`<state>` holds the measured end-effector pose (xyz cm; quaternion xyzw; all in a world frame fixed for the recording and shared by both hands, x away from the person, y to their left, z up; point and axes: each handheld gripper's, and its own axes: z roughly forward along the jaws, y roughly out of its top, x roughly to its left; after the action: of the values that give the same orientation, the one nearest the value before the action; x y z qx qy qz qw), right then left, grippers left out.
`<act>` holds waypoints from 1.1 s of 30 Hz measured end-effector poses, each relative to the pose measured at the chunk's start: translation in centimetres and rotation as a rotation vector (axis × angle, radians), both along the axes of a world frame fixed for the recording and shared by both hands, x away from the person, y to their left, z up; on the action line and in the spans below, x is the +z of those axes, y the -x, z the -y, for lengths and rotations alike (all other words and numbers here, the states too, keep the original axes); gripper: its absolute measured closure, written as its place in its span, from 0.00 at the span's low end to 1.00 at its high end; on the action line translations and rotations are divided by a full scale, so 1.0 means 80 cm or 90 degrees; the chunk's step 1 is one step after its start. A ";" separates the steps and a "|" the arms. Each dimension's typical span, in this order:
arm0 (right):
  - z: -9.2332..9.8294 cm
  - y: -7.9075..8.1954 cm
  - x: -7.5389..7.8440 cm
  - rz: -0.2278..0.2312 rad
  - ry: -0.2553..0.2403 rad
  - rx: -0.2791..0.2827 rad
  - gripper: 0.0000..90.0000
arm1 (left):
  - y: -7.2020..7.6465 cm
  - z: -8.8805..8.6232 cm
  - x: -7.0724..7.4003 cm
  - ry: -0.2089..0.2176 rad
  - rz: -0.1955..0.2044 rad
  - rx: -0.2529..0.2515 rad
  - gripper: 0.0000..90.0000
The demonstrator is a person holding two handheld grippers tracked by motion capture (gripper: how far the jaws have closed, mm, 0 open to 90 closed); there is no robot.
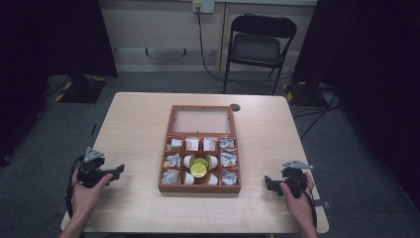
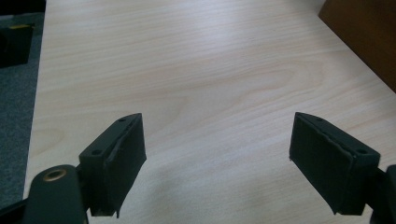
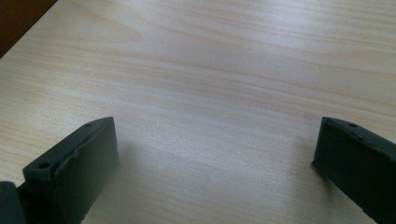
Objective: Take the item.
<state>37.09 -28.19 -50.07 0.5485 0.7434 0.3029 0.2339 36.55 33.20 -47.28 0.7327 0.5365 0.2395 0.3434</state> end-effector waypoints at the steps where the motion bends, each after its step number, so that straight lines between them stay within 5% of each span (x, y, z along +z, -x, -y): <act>1: 0.000 0.000 0.000 0.000 0.000 0.000 0.00 | 0.000 0.000 0.000 0.000 0.000 0.000 0.20; 10: 0.000 0.000 0.000 0.000 0.000 0.000 0.00 | -0.002 0.018 0.009 0.019 0.007 -0.044 0.21; 16: 0.000 0.000 0.000 0.000 0.000 0.000 0.00 | -0.011 0.027 0.019 0.050 0.024 -0.038 0.22; 25: 0.000 0.000 0.000 0.000 0.000 0.000 0.00 | -0.013 0.047 0.031 0.038 0.032 -0.077 0.28; 33: 0.000 0.000 0.000 0.000 0.000 0.000 0.00 | -0.016 0.065 0.037 0.060 0.029 -0.114 0.26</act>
<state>37.10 -28.19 -50.07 0.5486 0.7434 0.3029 0.2339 37.84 28.02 -44.35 0.7551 0.4717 0.1993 0.4095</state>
